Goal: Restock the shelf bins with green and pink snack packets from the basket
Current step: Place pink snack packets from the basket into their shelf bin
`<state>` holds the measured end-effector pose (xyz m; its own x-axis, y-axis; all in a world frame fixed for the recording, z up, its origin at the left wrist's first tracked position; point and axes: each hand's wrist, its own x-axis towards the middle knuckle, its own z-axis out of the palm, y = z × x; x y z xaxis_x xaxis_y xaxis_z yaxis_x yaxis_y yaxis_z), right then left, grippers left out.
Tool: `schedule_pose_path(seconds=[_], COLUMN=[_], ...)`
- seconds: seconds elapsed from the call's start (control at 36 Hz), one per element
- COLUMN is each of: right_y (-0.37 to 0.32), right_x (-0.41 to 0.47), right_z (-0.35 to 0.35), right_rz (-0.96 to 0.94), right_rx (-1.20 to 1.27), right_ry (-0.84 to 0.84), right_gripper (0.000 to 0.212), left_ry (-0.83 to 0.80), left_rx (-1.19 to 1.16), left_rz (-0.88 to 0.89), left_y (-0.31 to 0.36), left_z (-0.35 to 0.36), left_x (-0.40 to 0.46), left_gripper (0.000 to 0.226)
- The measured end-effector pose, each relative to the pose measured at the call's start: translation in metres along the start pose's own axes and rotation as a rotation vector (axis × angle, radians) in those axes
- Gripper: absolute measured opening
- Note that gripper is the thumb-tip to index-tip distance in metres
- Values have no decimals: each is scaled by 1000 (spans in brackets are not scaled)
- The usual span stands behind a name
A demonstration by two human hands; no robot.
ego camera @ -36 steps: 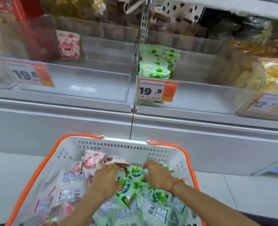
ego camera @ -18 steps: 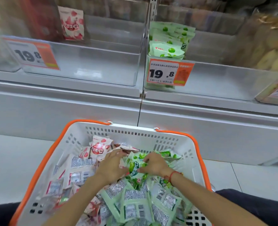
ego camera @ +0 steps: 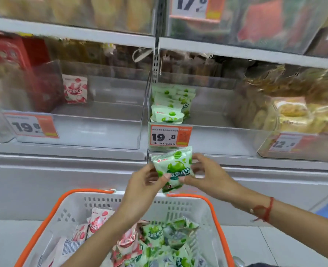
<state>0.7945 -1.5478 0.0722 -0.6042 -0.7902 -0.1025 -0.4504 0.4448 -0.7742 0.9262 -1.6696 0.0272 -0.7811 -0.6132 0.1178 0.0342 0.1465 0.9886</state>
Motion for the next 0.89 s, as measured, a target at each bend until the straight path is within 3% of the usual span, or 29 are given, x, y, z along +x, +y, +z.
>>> schedule_pose_path(seconds=[0.08,0.19,0.31,0.42,0.5,0.58,0.64,0.69,0.81,0.89], right_y=[-8,-23,-39,-41,-28,-8,4,10,3,-1], right_x=[-2,6,25,58,104,161,191,213,241,257], right_z=[-19,-50,-86,-116,-135,-146,-146,-143,-127,-113], right_rz=[-178,-298,-364,-277,-148,40,88,91,105,79], right_rx=[-83,-50,107,252,210,94,9,-48,-28,-102], right_ry=[91,223,321,348,392,374,346,314,248,222], right_gripper=[28,42,14,13,17,40,60,66,71,59], left_ry=[-27,-64,-73,-39,-100,-244,-318,-360,-344,-305], left_rx=[30,60,162,523,1022,1346,1429,1455,1479,1472], left_rz=[132,283,352,413,386,265,149,67,94,118], left_y=[30,69,100,116,118,110,101,94,88,90], left_z=[3,8,16,22,25,21,17,14,13,17], left_x=[18,47,86,139,181,211,223,229,231,233], left_gripper=[20,21,20,37,48,48,53,62,62,58])
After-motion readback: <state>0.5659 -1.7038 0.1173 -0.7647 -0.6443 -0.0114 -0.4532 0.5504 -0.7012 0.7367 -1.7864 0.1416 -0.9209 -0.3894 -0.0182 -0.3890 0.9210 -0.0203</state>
